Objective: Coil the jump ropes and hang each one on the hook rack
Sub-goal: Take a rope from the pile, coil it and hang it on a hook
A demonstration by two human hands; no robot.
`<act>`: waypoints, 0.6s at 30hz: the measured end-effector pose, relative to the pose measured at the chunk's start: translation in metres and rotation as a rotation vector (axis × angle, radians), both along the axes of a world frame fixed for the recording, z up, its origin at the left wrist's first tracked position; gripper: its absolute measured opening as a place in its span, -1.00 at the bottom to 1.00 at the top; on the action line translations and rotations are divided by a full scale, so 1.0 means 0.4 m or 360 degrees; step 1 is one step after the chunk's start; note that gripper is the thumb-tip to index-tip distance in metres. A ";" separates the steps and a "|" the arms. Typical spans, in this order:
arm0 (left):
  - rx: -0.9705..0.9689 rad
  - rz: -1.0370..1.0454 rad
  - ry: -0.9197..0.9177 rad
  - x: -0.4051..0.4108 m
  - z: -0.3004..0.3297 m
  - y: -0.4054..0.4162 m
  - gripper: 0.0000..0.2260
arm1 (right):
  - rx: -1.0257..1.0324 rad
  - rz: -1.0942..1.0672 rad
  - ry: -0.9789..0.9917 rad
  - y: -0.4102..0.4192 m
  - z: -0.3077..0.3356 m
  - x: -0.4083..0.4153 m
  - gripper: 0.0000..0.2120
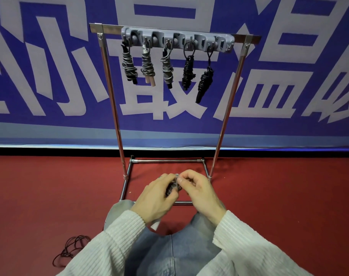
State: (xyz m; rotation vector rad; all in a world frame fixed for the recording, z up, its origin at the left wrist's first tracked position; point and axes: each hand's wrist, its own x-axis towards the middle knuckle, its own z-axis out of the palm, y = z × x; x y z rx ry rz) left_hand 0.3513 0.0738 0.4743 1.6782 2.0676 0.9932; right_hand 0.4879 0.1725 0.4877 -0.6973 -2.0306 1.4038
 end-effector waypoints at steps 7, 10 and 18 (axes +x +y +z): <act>-0.0115 -0.0040 0.0113 -0.004 -0.014 -0.015 -0.68 | -0.0033 0.0189 0.0035 -0.018 0.022 -0.006 -0.87; -0.0052 0.0039 0.0037 -0.009 -0.031 -0.031 -0.75 | 0.0046 0.0232 0.0003 -0.023 0.033 -0.007 -0.84; -0.0170 0.0160 -0.0119 0.016 -0.065 -0.082 -0.42 | -0.0372 0.0434 0.0011 -0.005 0.036 0.007 -0.92</act>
